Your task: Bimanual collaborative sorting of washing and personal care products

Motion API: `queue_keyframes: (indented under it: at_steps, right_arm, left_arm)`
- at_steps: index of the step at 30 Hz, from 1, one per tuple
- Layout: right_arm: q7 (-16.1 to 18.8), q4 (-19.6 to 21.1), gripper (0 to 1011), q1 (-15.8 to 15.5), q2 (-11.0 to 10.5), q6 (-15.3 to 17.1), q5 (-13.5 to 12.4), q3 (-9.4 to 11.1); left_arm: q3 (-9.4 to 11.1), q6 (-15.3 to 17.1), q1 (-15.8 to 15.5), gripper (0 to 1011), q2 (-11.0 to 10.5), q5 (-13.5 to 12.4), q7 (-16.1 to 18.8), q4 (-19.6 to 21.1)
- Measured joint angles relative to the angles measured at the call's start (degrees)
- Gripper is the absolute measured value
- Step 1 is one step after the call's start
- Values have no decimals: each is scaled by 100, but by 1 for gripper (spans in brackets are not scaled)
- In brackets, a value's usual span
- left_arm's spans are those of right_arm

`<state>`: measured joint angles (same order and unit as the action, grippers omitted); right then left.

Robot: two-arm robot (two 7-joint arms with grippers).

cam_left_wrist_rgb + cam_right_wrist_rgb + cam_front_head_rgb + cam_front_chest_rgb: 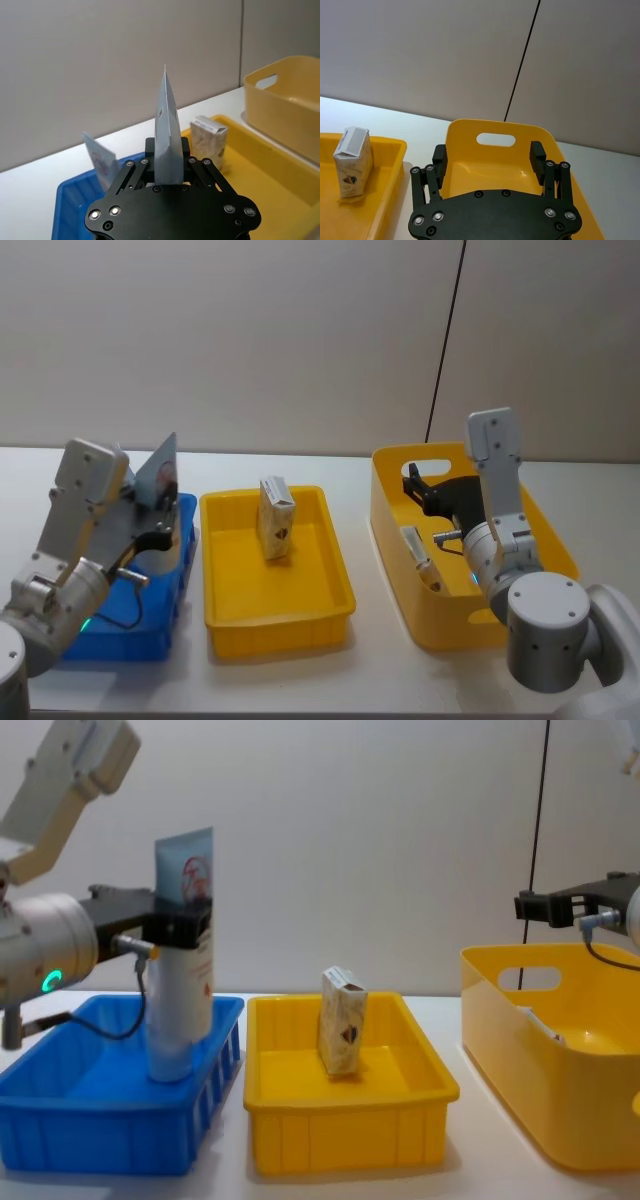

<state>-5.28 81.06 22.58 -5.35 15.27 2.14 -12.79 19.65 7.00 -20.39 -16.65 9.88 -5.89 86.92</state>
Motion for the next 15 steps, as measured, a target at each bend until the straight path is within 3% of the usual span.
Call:
queue_keyframes:
  at_steps: [8, 15]
  right_arm:
    - [0, 0, 1004, 0, 0, 0, 0, 0]
    - [0, 0, 1004, 0, 0, 0, 0, 0]
  left_arm:
    - [127, 40, -79, 228, 13, 21, -321, 271]
    - [271, 13, -285, 228, 111, 49, -617, 234]
